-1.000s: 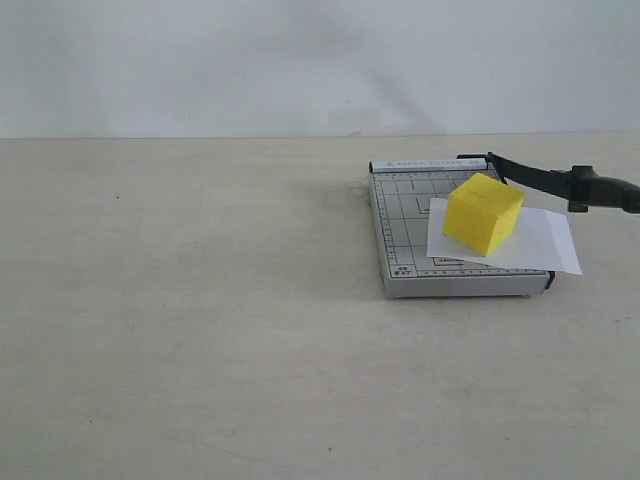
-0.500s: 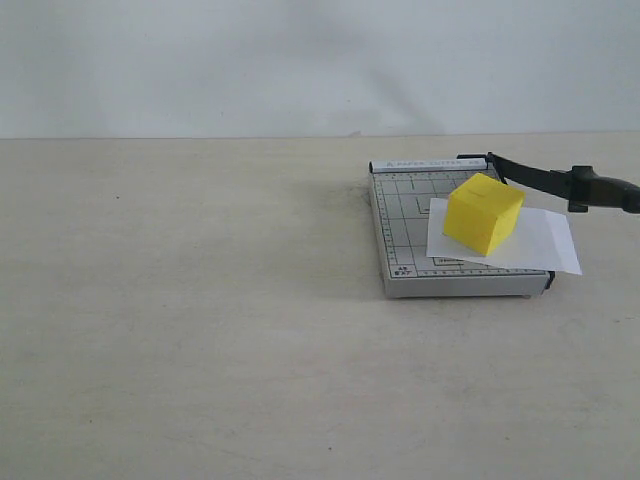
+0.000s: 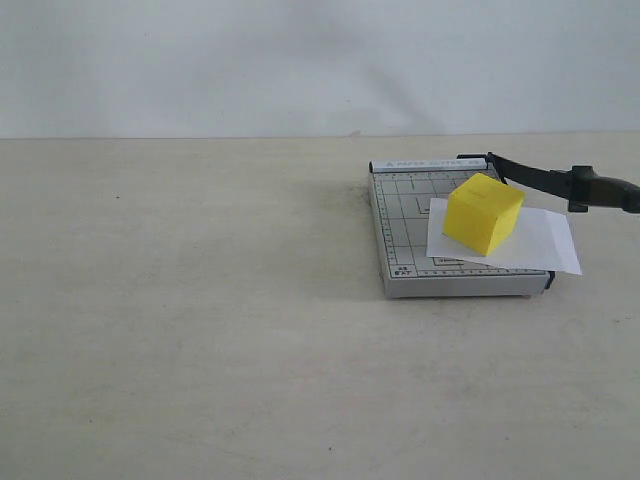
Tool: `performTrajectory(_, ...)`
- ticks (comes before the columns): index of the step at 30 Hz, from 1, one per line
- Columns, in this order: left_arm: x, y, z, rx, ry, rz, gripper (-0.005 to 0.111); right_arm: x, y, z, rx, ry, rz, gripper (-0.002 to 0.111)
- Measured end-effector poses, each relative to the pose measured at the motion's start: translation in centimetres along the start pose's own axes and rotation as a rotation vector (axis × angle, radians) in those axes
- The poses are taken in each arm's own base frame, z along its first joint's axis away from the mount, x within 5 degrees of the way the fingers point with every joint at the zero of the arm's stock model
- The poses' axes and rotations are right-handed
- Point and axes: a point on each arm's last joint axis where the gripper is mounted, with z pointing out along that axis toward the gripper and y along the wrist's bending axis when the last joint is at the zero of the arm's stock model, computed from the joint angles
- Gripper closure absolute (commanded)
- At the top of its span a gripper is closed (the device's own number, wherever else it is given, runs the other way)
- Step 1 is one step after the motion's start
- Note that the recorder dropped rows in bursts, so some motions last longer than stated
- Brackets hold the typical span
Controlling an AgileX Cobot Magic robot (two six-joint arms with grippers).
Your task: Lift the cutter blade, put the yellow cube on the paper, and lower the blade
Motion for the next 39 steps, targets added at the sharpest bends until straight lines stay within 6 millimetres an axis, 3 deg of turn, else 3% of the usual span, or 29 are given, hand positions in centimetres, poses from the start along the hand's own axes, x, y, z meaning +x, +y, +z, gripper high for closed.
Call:
performTrajectory(30,0.64,-0.3,-0.03,0.033,0.07,0.004,0.102,0.0,0.0,0.0,0.0,0.0,0.0,0.108)
performTrajectory(39,0.61,-0.38,-0.03,0.046,0.065,0.106,0.102,0.0,0.0,0.0,0.0,0.0,0.0,0.108)
